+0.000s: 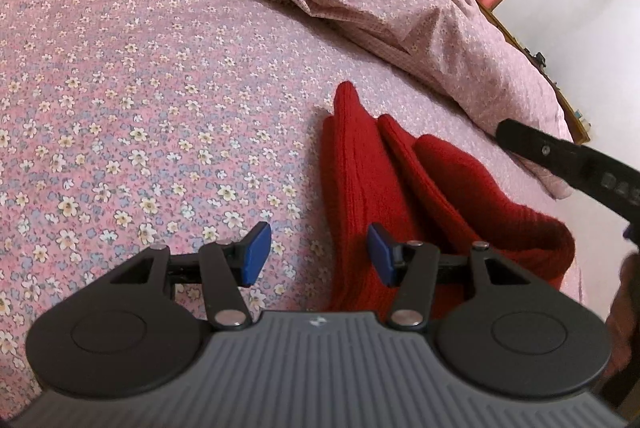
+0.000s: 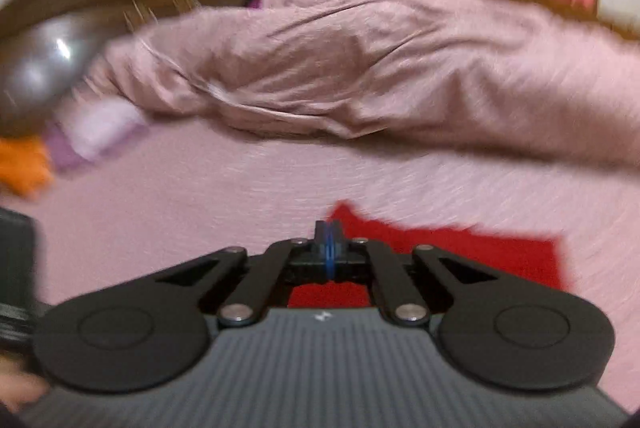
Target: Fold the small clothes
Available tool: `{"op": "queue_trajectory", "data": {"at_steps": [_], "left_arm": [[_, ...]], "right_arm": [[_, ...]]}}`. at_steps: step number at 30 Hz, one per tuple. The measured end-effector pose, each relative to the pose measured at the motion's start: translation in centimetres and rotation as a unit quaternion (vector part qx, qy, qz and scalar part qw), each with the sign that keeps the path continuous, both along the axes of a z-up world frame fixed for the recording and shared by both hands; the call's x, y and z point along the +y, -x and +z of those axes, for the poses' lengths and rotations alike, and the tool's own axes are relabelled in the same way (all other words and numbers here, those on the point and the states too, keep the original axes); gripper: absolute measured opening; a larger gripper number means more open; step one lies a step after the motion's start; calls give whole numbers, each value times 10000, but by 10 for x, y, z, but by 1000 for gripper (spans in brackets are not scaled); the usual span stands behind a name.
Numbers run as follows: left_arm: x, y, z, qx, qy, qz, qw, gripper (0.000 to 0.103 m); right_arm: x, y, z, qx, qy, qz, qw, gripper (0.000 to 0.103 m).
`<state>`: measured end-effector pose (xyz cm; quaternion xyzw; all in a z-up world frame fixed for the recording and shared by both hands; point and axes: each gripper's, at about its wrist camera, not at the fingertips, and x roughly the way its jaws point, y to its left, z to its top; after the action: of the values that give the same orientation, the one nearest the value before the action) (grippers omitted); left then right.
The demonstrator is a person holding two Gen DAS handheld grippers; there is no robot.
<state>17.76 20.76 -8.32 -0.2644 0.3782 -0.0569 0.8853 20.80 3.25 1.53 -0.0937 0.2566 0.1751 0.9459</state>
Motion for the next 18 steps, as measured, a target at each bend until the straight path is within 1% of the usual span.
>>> {"op": "queue_trajectory", "data": {"at_steps": [2, 4, 5, 6, 9, 10, 14, 16, 18], "left_arm": [[0, 0, 0, -1, 33, 9, 10000, 59], [-1, -1, 1, 0, 64, 10, 10000, 59], [-1, -1, 1, -8, 75, 6, 10000, 59], [-2, -1, 1, -14, 81, 1, 10000, 59], [-3, -2, 1, -14, 68, -39, 10000, 59], [-3, -2, 0, -3, 65, -41, 10000, 59], [-2, -3, -1, 15, 124, -29, 9999, 59], [-2, -4, -2, 13, 149, -35, 9999, 59], [-2, -5, -2, 12, 151, -62, 9999, 59]], "right_arm": [[-1, -10, -6, 97, 549, -311, 9980, 6], [-7, -23, -18, 425, 801, -573, 9942, 6], [-11, -27, -23, 602, 788, -638, 9930, 7], [-16, -31, -29, 743, 716, -676, 9924, 7], [-29, -39, -42, 1162, 195, -806, 9898, 7], [-32, -40, -45, 1221, 41, -802, 9893, 7], [-32, -35, -47, 1149, -36, -629, 9914, 7], [-34, -35, -47, 1138, -144, -592, 9916, 7], [-42, -32, -46, 1120, -361, -544, 9916, 7]]}}
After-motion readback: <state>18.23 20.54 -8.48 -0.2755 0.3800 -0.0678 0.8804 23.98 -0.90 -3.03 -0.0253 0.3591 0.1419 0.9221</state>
